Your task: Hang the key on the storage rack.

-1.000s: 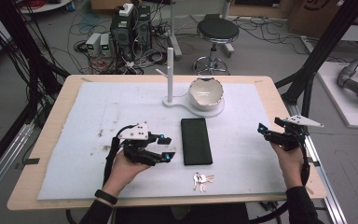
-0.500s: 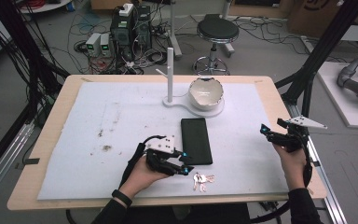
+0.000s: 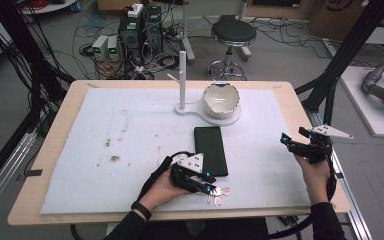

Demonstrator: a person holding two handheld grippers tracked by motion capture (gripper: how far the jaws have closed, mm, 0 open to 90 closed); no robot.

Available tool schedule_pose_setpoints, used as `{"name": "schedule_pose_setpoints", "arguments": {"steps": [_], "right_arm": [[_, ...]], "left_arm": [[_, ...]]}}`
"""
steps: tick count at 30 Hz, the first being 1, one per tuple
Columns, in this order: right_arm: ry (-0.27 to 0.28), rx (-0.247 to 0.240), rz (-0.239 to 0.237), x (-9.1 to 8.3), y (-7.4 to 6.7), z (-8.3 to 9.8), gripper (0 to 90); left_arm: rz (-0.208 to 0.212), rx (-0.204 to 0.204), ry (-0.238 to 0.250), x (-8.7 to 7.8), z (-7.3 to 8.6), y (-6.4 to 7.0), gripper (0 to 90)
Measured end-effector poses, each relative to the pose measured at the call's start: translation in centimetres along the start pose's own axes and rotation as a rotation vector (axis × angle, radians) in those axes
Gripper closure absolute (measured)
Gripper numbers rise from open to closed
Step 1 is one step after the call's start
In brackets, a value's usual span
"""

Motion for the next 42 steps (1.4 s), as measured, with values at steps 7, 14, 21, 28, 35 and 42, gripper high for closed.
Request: {"name": "schedule_pose_setpoints", "arguments": {"steps": [7,14,21,28,35,42], "right_arm": [[-0.004,0.001,-0.001,0.0,-0.1,0.0,21.1],[-0.003,0.001,0.001,0.1,-0.1,0.0,21.2],[-0.002,0.002,0.001,0.1,-0.1,0.0,21.1],[0.002,0.002,0.001,0.0,0.0,0.0,21.1],[0.001,0.002,0.002,0.0,0.0,0.0,21.1],[0.001,0.001,0.004,0.0,0.0,0.0,21.1]], "left_arm": [[0.018,-0.005,-0.001,0.1,0.1,-0.1,75.1],[0.025,-0.013,-0.006,0.2,0.1,-0.1,84.3],[0.020,0.000,-0.048,0.5,0.2,-0.1,80.5],[0.042,-0.014,-0.045,0.4,0.1,0.0,87.1],[0.026,-0.036,-0.002,-0.4,-0.3,-0.2,87.6],[0.005,-0.068,0.039,-1.9,-0.8,-0.5,87.9]]}}
Point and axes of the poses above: each handheld gripper's, and its own axes: x roughly forward along the jaws, z roughly out of its underside, y roughly to its right, the point moved 5 cm from there along x, roughly forward along the jaws, and after that the axes turned 14 degrees about -z, right-handed, at the moved point
